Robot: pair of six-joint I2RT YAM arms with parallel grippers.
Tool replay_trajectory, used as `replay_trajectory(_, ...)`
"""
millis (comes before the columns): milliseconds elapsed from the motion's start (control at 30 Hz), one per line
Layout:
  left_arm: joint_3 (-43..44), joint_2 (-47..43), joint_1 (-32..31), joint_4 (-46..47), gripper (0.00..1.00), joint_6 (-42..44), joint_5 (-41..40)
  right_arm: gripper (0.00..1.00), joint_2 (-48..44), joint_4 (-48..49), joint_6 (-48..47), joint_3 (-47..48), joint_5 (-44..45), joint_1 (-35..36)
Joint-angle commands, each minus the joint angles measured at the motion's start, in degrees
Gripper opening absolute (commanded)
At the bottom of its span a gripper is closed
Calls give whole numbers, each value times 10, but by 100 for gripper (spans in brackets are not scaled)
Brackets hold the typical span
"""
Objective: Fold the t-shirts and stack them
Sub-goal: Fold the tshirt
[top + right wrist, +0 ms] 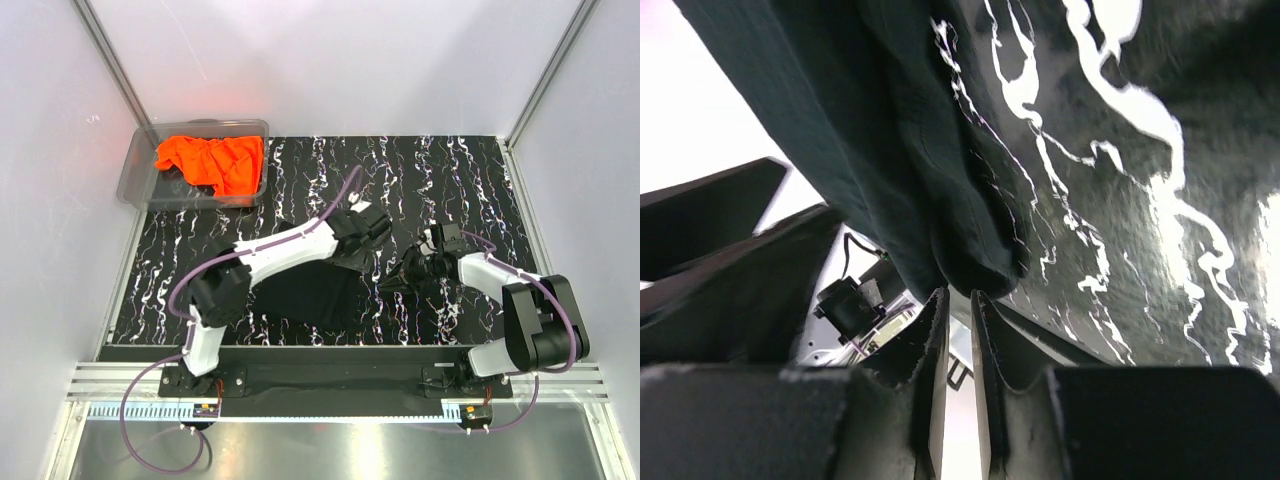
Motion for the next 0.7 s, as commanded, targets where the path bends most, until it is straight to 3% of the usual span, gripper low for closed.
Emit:
replay_trajectory(0, 35, 21, -11, -21, 63, 16, -61, 20, 12, 39, -4, 13, -25, -4)
replay_trajectory(200, 53, 62, -11, -26, 59, 30, -63, 20, 41, 65, 2, -1, -38, -4)
replay_trajectory(467, 73, 94, -10, -31, 39, 50, -58, 18, 83, 84, 1, 18, -45, -4)
replay_trajectory(667, 81, 94, -6, -35, 8, 61, -60, 17, 115, 100, 8, 37, -55, -4)
